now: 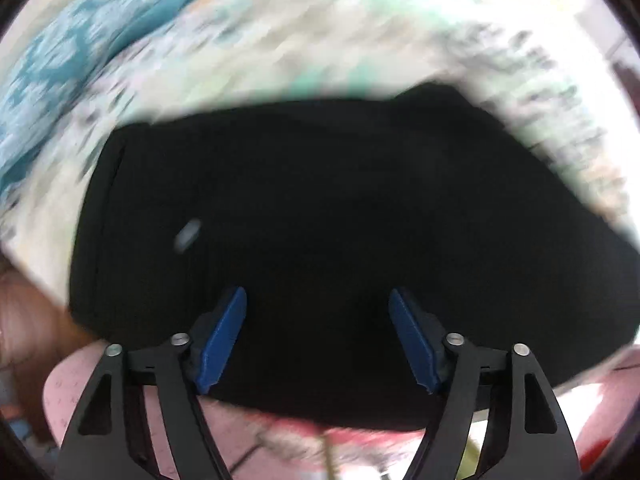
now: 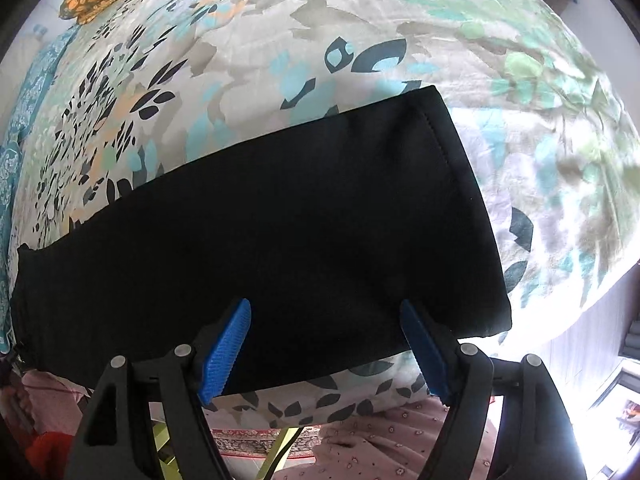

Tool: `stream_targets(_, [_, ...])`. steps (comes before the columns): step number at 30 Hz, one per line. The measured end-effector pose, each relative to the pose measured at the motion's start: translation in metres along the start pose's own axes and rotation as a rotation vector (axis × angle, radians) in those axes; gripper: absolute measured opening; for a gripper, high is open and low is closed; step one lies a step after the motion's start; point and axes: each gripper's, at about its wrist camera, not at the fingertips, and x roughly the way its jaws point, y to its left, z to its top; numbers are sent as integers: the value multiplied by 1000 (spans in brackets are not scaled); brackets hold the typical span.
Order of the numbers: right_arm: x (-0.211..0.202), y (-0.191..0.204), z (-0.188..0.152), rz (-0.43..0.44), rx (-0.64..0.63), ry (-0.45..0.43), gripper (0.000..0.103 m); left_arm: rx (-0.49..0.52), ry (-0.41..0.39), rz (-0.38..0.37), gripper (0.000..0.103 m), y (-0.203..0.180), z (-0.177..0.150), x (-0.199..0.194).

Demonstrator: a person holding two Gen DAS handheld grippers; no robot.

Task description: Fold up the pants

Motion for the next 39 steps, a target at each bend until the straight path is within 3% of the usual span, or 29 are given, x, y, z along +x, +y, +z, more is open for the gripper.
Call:
stream_targets(2, [1, -4, -3, 2, -1, -4, 77, 0, -77, -126, 77, -17, 22, -20])
stream_targets(5, [0, -5, -3, 2, -3, -6, 77, 13, -133, -213, 84, -42, 60, -23])
stream_targets(8, [2, -5, -6, 14, 6, -11, 77, 19, -44, -296, 84, -58, 94, 20])
stream_targets(9, [3, -7, -8, 20, 11, -14, 77, 8, -23, -297, 82, -59, 96, 33])
stream_targets(12, [1, -13, -14, 35, 17, -21, 77, -92, 49, -244, 64, -41, 109, 76])
stream_targets(15, [-7, -23, -16, 55, 22, -38, 77, -207, 12, -289, 65, -35, 100, 69])
stream_targets(17, [-20, -31, -17, 100, 52, -90, 77, -188, -31, -271, 68, -37, 95, 50])
stream_targets(20, [-44, -59, -13, 224, 149, -210, 77, -95, -105, -225, 80, -44, 88, 19])
stream_targets(22, [-54, -80, -1, 241, 219, -255, 77, -35, -137, -206, 84, -51, 78, 3])
stream_targets(24, [-56, -88, 18, 261, 220, -262, 77, 10, -148, -202, 84, -56, 59, -6])
stream_targets(28, [-32, -86, 48, 390, 230, -185, 77, 8, -129, -170, 84, -60, 38, 9])
stream_targets(30, [-17, -88, 57, 339, 239, -171, 76, -11, -98, -139, 84, -53, 27, 21])
stream_targets(33, [4, -92, 57, 147, 258, -128, 75, -55, -57, -75, 84, -39, 11, 43])
stream_targets(34, [6, -98, 55, 136, 277, -121, 75, -55, -63, -65, 84, -35, 8, 43])
stream_targets(37, [-17, -114, 42, 222, 336, -203, 74, -62, -75, -72, 84, -27, 2, 31])
stream_targets(39, [-37, -107, 33, 274, 283, -218, 74, -75, -89, -88, 84, -22, -1, 20])
